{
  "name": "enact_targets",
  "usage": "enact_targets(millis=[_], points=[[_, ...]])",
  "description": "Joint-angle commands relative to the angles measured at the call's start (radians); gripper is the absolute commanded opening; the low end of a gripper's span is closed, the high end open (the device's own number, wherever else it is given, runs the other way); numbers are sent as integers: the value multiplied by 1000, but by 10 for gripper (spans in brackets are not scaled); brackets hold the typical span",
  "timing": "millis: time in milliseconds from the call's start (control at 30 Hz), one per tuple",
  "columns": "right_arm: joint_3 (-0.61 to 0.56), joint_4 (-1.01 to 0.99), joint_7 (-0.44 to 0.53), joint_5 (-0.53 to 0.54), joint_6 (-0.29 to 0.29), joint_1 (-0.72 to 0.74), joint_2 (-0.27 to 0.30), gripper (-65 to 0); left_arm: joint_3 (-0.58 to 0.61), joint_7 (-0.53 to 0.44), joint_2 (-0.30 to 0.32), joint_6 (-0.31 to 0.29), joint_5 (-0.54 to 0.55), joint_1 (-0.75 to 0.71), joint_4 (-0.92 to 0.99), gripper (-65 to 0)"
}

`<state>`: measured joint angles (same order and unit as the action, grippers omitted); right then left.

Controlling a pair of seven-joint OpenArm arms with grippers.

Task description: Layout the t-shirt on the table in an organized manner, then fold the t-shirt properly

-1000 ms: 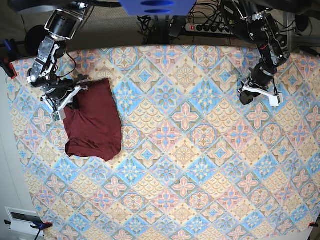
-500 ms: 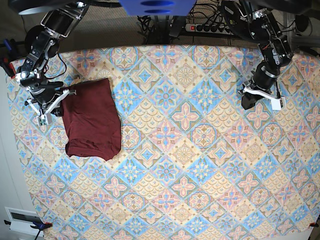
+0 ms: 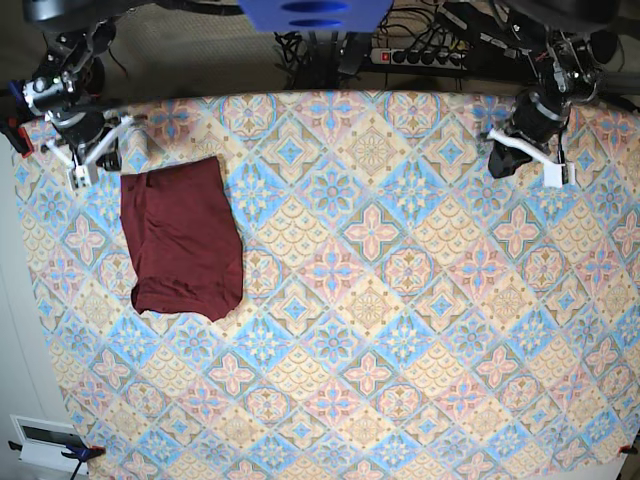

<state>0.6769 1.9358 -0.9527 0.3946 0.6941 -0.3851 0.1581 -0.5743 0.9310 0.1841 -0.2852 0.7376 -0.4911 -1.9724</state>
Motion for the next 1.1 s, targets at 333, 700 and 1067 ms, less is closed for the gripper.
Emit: enact_targets(millis=[333, 700, 1067], points=[[108, 12, 31, 135, 4, -265, 16, -650, -172, -16, 16, -1, 7, -307, -78, -649], [40, -85, 36, 16, 4, -453, 11, -650, -183, -16, 18, -1, -31, -555, -5, -648], [-202, -589, 211, -159, 4, -378, 53, -650, 7, -269, 55, -1, -324, -367, 476, -649]])
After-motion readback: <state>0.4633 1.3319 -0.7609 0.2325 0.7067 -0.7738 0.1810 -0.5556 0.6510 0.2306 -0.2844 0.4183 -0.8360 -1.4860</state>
